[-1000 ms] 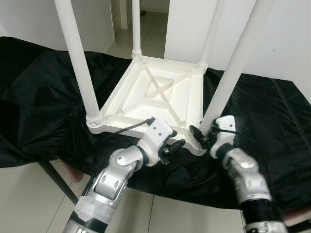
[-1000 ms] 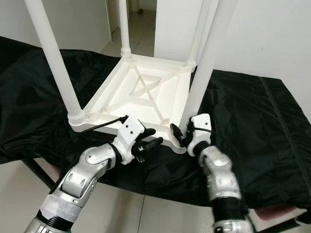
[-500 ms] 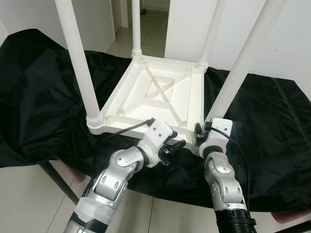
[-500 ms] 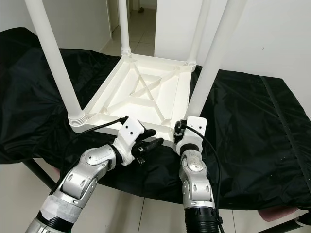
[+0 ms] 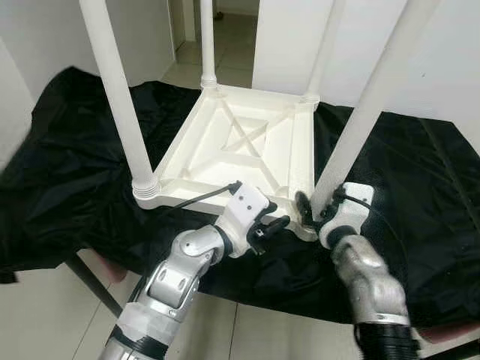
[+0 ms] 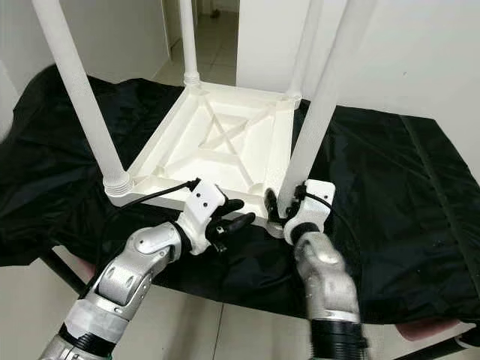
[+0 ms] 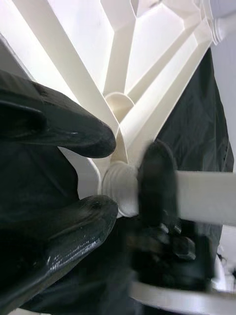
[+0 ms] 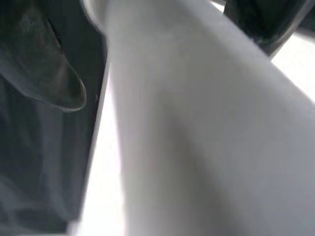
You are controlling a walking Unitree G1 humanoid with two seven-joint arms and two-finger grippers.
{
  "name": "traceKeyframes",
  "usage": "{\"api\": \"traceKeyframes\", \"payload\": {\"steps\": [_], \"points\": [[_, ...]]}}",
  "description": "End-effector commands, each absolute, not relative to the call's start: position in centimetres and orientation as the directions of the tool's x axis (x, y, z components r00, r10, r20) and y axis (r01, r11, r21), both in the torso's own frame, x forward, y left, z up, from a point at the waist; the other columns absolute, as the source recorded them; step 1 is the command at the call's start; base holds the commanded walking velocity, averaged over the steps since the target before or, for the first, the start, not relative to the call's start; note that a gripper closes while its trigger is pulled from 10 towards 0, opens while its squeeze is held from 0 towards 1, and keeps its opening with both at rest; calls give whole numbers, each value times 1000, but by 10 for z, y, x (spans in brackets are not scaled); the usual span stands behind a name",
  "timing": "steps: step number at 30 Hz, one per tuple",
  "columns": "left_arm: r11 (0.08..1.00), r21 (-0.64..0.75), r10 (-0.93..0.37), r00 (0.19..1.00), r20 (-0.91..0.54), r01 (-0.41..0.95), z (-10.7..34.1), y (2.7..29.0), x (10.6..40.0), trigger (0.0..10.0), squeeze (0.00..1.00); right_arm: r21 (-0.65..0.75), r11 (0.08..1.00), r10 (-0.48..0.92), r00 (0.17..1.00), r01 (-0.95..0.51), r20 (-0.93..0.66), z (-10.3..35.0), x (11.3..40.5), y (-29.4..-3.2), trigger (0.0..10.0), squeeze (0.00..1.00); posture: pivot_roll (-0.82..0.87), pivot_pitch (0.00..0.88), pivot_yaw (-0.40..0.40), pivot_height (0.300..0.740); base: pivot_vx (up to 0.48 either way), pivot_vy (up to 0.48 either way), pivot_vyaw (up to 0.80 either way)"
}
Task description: Building children table
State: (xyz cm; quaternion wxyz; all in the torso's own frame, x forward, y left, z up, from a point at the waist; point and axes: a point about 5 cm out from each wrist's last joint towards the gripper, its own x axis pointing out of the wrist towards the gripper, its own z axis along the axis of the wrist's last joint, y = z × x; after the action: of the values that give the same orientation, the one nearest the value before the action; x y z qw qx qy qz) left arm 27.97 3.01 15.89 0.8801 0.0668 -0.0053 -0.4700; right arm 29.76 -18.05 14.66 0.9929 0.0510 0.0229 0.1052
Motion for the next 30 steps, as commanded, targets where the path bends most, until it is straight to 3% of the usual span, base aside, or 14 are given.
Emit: {"api": "traceKeyframes", "payload": {"steps": [1,4,21,22,25,26,30], "points": [[547,123,-827,557,-69,828,157,30,279,10000,0,51,936,350,936,-349,-26,147,297,-179,10000,0,-26,0,-46,740,0,0,0],[549,122,-827,558,-67,827,158,30,278,10000,0,-37,883,466,883,-468,-47,145,296,-183,10000,0,-26,0,-47,740,0,0,0],[548,126,-828,558,-63,827,160,31,279,10000,0,-144,739,643,752,-659,-145,142,313,-185,10000,0,-24,0,-37,740,0,0,0],[553,127,-825,562,-59,824,162,31,280,10000,0,-164,707,664,726,-688,-181,137,317,-185,2000,0,-12,0,-43,740,0,0,0],[554,128,-824,564,-58,822,162,31,280,10000,0,-174,699,667,720,-693,-191,135,318,-186,2000,0,-9,0,-47,740,0,0,0],[558,127,-821,567,-57,820,162,31,280,10000,0,-161,700,667,718,-695,-198,133,318,-188,0,0,-6,0,-49,740,0,0,0],[562,127,-819,571,-56,818,162,32,280,10000,0,-152,702,666,717,-695,-204,130,316,-190,0,0,-5,0,-54,740,0,0,0]]}}
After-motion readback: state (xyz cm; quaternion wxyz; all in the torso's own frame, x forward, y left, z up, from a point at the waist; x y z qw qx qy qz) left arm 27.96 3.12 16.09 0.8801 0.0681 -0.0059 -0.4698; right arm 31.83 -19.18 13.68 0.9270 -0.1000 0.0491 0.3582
